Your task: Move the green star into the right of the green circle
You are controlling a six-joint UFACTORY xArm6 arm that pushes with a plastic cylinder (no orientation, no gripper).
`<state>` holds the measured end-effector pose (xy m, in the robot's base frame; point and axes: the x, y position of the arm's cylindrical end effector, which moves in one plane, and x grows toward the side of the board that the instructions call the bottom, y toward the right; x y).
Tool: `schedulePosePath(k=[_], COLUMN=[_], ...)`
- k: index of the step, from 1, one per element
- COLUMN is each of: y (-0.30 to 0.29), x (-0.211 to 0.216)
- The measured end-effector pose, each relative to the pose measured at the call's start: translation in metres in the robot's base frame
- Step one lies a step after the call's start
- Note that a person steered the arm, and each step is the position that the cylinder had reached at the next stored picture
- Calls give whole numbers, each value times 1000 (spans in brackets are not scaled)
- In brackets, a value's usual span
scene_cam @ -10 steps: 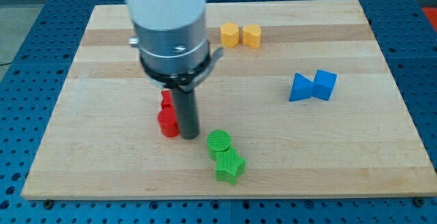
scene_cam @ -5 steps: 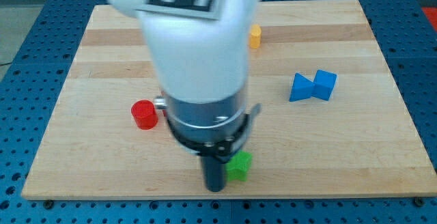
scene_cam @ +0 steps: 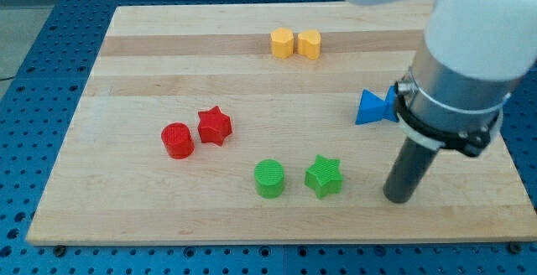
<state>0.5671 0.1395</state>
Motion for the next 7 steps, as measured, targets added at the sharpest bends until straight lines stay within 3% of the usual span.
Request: schedulePosePath(k=[3,7], y=[-79,-95], x=[0,-5])
